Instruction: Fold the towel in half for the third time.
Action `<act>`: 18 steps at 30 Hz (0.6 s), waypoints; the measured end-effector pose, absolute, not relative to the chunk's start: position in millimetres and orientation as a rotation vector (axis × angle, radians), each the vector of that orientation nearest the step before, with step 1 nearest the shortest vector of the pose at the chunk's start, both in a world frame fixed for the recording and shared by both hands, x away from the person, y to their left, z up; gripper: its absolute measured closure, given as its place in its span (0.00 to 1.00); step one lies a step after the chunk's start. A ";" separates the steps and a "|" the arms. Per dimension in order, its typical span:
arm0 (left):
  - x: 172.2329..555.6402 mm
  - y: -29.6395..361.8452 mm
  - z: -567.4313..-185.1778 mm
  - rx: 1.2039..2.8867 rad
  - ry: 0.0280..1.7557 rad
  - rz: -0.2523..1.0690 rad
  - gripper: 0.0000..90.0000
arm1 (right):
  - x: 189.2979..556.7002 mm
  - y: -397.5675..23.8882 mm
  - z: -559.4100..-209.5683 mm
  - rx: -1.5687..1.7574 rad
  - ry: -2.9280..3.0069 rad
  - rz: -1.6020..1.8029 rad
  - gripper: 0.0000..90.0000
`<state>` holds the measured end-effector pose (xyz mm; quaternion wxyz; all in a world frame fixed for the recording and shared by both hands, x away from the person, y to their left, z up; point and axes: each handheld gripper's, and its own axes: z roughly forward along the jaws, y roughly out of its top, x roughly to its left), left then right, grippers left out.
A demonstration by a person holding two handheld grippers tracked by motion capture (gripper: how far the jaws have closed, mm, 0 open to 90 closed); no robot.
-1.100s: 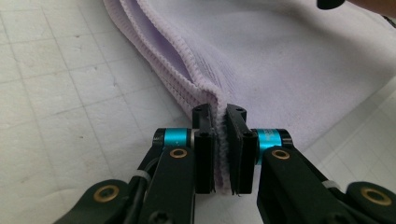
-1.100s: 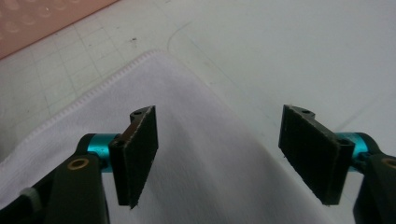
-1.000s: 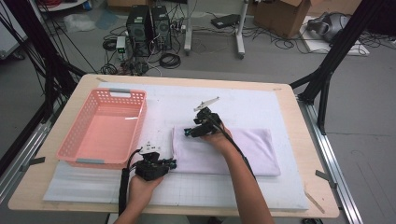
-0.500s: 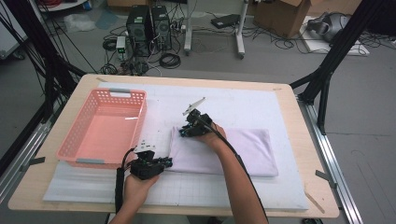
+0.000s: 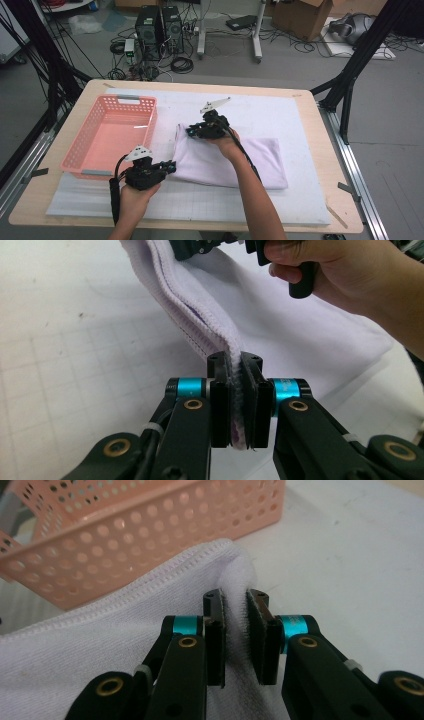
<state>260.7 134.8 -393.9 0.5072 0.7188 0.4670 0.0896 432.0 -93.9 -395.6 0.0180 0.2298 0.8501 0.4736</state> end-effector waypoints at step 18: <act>287.8 46.7 -365.4 1.821 0.915 0.100 0.92 | 422.4 -178.4 -366.3 0.790 2.524 1.438 0.88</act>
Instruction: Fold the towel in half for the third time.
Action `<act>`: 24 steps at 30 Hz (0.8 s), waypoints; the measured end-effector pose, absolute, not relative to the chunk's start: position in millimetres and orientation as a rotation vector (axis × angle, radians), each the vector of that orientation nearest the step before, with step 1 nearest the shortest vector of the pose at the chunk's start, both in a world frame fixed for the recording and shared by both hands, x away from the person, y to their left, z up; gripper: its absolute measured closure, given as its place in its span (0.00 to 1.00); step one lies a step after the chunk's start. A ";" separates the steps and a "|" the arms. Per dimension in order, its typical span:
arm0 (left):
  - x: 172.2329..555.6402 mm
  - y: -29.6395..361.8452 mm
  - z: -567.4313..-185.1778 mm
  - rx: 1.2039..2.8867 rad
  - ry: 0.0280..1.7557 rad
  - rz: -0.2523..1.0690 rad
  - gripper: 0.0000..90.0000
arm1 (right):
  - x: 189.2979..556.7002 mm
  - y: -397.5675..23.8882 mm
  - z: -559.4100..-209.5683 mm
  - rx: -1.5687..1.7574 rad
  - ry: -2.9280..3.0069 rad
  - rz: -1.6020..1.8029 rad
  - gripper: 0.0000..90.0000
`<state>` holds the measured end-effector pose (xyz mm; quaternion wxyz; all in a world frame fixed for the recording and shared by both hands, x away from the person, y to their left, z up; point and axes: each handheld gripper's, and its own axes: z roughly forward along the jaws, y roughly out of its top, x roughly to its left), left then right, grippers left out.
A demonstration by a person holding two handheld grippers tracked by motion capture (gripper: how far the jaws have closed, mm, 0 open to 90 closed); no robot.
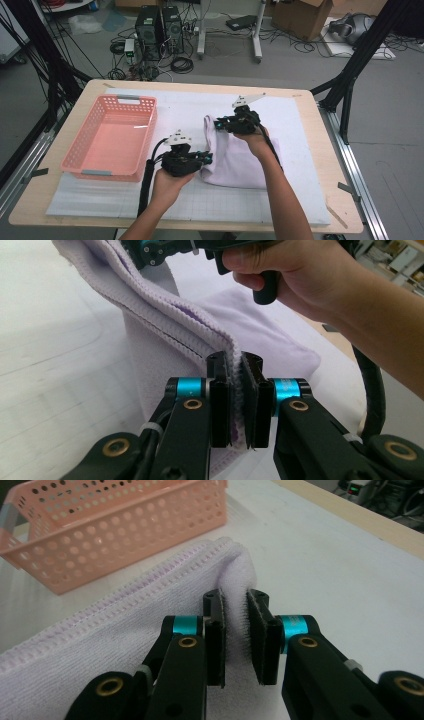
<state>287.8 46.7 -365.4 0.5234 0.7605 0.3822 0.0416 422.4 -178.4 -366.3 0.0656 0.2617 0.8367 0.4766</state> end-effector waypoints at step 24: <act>308.1 -38.7 -386.9 1.834 0.849 -0.022 0.85 | 412.9 -264.9 -381.8 0.934 2.444 1.336 0.88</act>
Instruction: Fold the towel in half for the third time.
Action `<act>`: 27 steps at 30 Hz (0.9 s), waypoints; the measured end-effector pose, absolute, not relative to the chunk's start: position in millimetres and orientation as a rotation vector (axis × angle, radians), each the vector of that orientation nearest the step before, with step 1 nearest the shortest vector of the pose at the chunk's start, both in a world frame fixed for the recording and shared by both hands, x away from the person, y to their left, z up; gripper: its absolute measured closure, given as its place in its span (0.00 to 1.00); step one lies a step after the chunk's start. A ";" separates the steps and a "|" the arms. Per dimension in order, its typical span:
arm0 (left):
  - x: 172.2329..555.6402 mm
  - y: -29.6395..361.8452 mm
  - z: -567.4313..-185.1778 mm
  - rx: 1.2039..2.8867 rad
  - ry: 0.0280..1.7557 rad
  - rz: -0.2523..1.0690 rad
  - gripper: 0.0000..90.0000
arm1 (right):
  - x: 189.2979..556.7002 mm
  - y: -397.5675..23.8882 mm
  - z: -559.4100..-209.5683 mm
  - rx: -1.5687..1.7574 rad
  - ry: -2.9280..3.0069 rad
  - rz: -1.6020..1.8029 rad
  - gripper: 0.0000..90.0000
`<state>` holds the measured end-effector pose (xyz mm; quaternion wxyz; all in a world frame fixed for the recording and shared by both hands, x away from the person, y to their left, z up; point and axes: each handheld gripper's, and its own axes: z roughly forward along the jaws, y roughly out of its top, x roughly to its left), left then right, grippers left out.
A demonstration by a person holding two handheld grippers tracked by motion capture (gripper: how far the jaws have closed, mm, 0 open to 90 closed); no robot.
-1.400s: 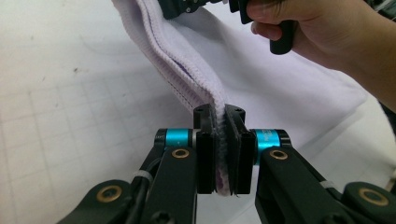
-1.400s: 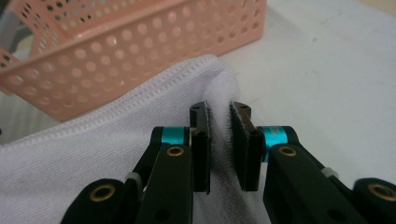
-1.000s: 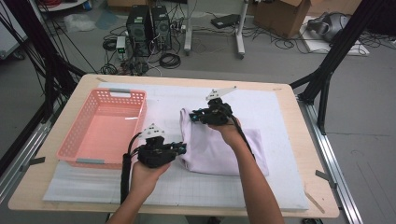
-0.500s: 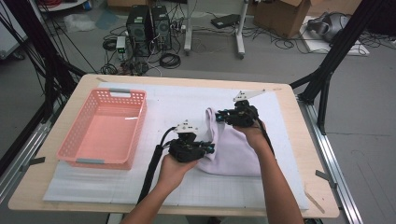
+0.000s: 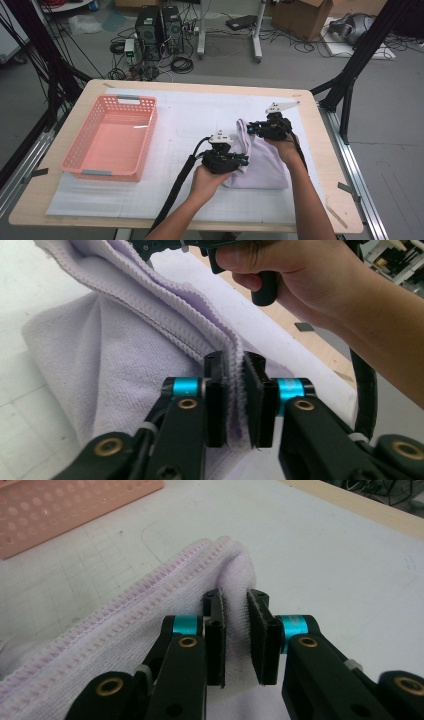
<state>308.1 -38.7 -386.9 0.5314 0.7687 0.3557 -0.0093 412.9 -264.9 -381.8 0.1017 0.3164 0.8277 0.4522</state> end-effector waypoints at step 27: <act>307.8 61.2 -412.0 1.806 0.882 0.208 0.42 | 401.9 -310.4 -407.3 1.034 2.404 1.215 0.84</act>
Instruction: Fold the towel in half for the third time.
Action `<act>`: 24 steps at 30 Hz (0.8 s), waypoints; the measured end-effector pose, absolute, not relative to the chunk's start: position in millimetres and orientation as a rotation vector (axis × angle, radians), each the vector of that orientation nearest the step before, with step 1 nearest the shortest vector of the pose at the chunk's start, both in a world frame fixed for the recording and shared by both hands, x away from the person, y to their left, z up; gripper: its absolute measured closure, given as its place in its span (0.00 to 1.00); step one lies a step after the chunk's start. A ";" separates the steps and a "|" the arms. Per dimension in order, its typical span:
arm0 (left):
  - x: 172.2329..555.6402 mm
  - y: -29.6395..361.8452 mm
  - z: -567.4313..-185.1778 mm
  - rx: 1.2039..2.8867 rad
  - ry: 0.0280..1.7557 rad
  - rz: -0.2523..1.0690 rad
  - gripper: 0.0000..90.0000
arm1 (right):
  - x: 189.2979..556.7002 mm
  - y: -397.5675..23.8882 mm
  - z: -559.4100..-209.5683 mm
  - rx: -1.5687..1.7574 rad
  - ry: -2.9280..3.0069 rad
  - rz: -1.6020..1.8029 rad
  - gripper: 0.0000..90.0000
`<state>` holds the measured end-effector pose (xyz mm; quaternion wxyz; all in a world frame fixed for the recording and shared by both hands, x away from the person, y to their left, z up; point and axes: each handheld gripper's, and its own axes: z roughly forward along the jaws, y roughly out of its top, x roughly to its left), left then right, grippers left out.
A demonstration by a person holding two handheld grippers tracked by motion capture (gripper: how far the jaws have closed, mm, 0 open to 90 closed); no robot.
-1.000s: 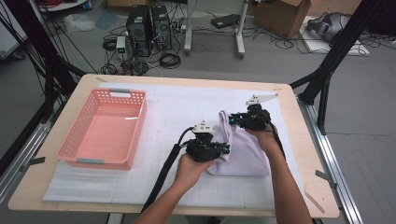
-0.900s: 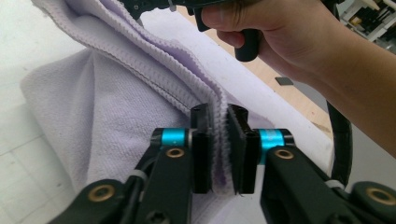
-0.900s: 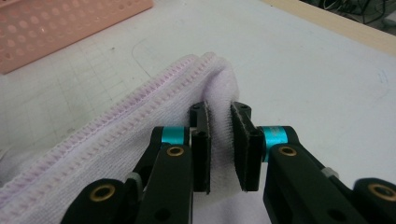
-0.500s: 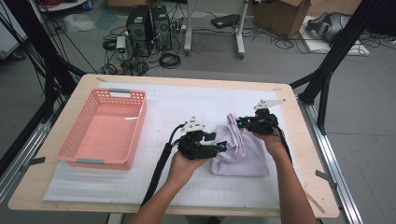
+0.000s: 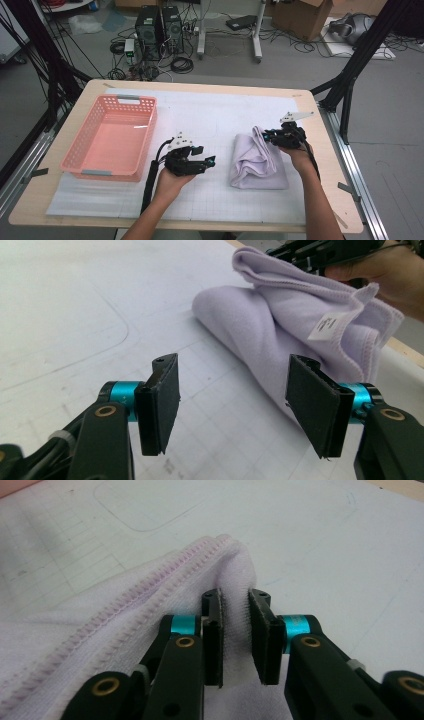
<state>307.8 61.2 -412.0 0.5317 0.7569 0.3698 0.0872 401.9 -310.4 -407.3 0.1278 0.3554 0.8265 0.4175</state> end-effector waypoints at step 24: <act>299.9 82.7 -423.5 1.769 0.849 0.240 0.41 | 310.5 -359.8 -395.2 1.283 2.161 1.105 0.61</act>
